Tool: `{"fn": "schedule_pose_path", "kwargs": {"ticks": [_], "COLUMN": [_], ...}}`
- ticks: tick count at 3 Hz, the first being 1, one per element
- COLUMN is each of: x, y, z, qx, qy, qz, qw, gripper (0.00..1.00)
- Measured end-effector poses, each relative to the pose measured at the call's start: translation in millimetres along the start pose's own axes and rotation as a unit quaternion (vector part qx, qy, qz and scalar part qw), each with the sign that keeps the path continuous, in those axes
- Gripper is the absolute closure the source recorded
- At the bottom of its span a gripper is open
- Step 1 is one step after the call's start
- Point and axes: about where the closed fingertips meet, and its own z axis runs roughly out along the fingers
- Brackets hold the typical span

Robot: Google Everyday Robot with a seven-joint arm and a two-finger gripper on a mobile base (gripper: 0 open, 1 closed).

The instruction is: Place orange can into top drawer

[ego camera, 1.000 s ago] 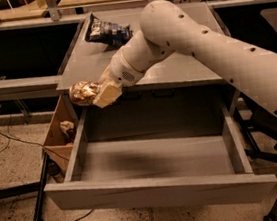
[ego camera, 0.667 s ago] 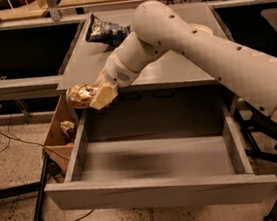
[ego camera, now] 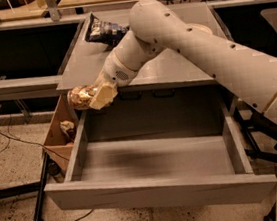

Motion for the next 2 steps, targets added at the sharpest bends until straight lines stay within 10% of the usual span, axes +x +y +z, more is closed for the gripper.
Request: {"fn": "schedule_pose_path", "kwargs": {"ticks": [1, 2], "x": [0.9, 0.9], "y": [0.1, 0.1], "z": [-1.0, -1.0], "qx": [-0.001, -0.001], "qy": [-0.001, -0.001], "qz": [0.0, 0.0], "qw": [1.0, 1.0], "gripper": [0.0, 0.0]}}
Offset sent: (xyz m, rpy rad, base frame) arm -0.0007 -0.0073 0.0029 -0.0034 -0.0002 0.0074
